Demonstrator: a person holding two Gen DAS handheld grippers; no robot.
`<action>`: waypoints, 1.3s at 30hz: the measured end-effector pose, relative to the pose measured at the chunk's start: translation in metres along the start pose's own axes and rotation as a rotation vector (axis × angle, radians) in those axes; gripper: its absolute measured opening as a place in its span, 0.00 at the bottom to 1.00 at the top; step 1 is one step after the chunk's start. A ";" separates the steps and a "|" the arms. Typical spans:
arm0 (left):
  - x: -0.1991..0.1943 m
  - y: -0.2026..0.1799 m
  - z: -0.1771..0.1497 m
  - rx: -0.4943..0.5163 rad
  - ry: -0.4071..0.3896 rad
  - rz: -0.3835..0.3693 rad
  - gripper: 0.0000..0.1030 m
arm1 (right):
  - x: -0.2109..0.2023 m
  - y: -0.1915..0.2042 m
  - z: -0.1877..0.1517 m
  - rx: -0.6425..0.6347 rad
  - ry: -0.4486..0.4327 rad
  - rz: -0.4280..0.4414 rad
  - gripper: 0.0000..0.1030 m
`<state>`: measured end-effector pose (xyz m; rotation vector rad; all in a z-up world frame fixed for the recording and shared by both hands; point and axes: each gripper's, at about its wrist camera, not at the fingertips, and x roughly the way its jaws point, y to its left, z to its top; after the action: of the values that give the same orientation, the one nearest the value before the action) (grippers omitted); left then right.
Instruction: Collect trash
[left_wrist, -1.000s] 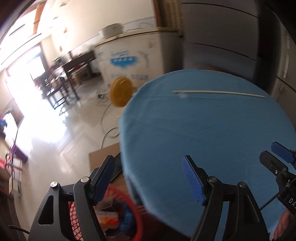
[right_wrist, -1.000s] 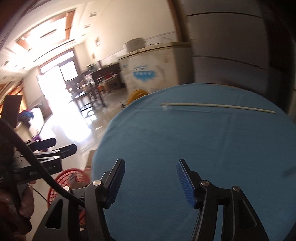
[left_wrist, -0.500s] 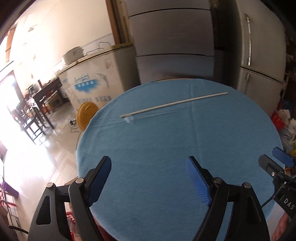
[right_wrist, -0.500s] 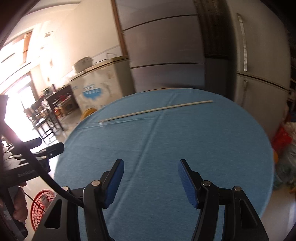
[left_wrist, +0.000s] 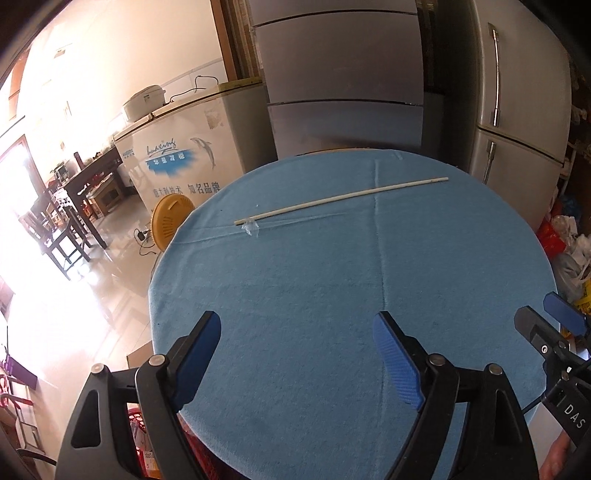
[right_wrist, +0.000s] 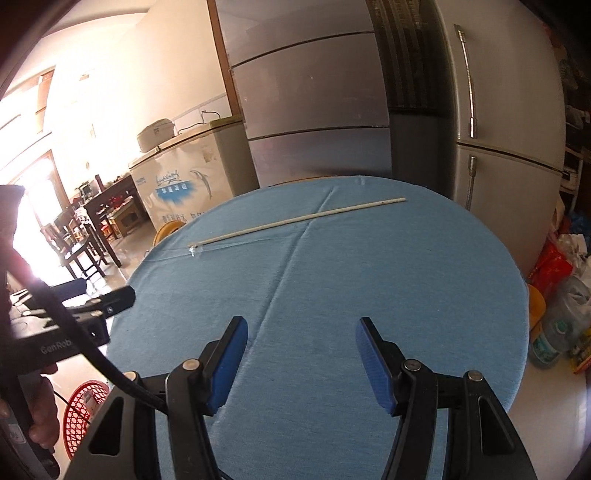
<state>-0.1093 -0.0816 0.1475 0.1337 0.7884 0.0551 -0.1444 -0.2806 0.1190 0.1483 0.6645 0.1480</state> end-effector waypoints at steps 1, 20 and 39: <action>-0.002 0.001 -0.001 -0.002 -0.003 0.005 0.82 | -0.001 0.002 0.001 -0.002 -0.004 0.004 0.63; -0.009 0.046 -0.015 -0.097 0.007 0.077 0.82 | 0.010 0.035 -0.001 -0.046 0.009 0.069 0.63; -0.058 0.068 -0.044 -0.150 -0.056 0.089 0.82 | -0.012 0.061 -0.011 -0.059 -0.020 0.142 0.63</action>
<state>-0.1813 -0.0155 0.1673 0.0277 0.7197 0.1933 -0.1661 -0.2221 0.1291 0.1402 0.6291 0.3015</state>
